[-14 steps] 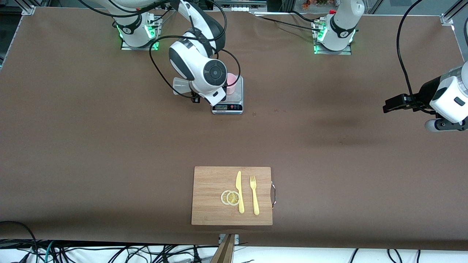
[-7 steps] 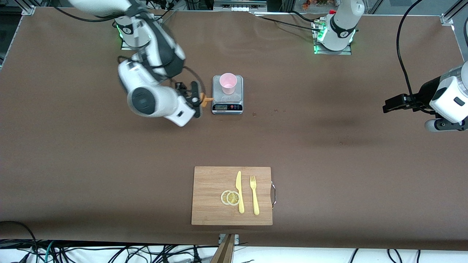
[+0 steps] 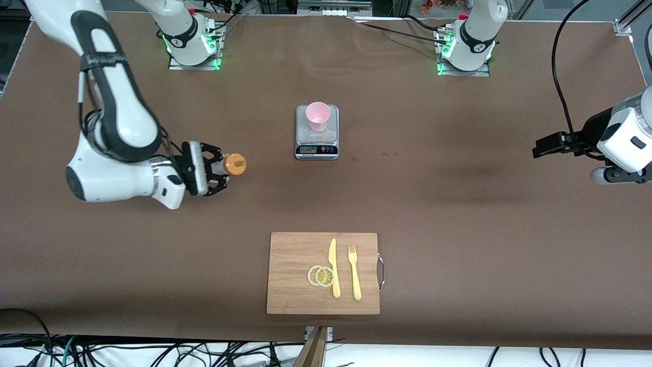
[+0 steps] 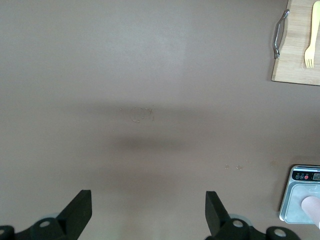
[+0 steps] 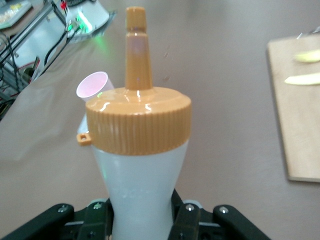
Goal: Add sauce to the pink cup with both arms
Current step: 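Bring the bottle back upright and lower it with the right gripper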
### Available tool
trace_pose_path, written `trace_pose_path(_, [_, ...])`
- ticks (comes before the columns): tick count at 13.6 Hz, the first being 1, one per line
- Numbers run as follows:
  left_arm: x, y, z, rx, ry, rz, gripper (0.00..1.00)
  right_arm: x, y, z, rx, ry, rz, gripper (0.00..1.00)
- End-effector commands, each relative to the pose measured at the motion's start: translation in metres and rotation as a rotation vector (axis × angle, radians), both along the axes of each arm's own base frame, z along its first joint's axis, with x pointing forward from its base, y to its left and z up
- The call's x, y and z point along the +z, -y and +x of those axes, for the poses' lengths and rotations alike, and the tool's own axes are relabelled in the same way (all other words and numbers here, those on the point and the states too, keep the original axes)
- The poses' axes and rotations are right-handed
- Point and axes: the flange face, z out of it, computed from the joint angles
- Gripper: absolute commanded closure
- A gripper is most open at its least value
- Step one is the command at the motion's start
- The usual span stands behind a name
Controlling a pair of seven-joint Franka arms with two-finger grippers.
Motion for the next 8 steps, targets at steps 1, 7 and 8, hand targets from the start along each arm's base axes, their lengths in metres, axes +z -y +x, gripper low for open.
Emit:
trace_pose_path(1, [0.004,0.002,0.001,-0.025,-0.003,-0.009,0.0,-0.031,0.04,0.008,-0.005,0.069,0.176,0.83])
trace_pose_path(7, [0.005,0.005,0.001,-0.028,0.0,-0.012,0.0,-0.116,0.119,-0.011,0.008,0.094,0.479,0.83])
trace_pose_path(8, [0.005,0.005,0.001,-0.028,-0.002,-0.012,0.0,-0.137,0.125,-0.018,0.016,0.089,0.509,0.83])
